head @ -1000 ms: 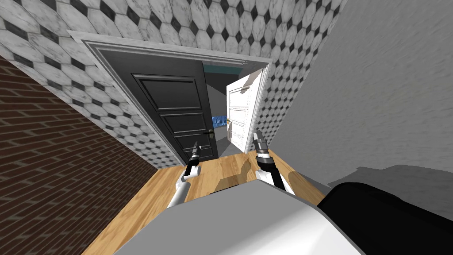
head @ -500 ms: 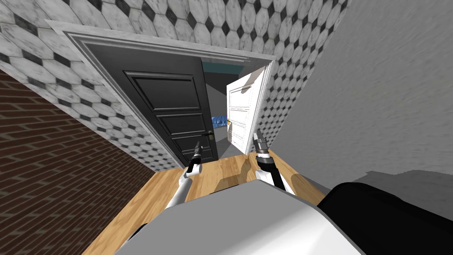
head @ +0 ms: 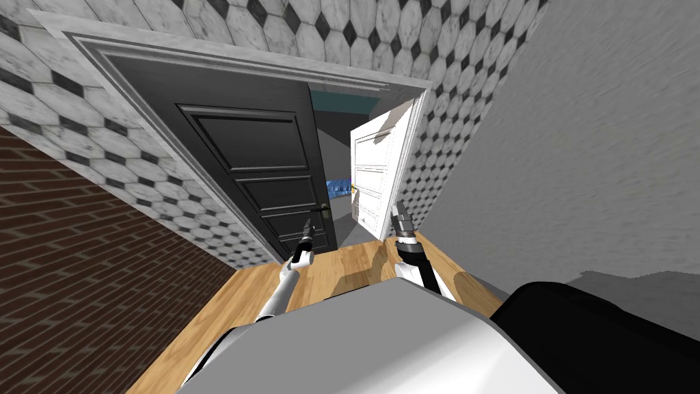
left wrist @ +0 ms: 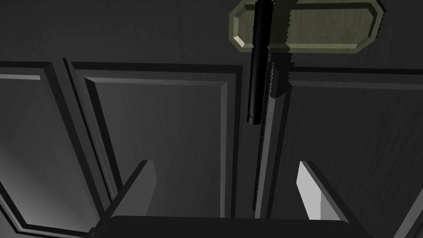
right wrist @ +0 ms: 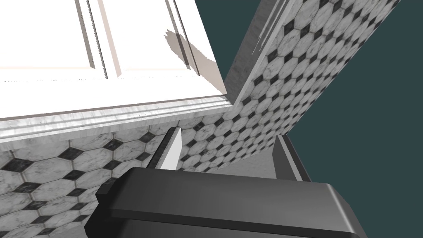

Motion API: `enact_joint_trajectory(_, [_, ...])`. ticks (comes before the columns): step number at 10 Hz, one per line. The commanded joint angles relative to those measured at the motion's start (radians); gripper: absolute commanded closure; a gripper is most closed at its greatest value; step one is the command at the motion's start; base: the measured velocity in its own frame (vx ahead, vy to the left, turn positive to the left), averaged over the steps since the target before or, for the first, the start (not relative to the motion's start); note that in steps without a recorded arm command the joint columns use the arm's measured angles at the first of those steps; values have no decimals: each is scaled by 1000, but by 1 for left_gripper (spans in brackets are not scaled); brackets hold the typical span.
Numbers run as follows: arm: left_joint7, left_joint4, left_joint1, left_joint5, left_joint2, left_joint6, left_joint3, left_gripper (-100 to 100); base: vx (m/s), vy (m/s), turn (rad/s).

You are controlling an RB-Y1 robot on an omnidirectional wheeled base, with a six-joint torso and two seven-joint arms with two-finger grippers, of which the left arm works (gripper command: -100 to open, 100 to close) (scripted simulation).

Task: Push the door open

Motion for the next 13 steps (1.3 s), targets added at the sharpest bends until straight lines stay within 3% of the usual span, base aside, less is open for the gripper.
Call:
enact_joint_trajectory(1, [-8,45,-28,3,-2,0,1,-100,80,-3,-5])
enact_joint_trajectory(9, [-32,213,-134,18,-9,10,1,-100,84,4,-5])
enact_joint_trajectory(13, [-32,214,-134,19,-5,6,7,-100,129,4,-14])
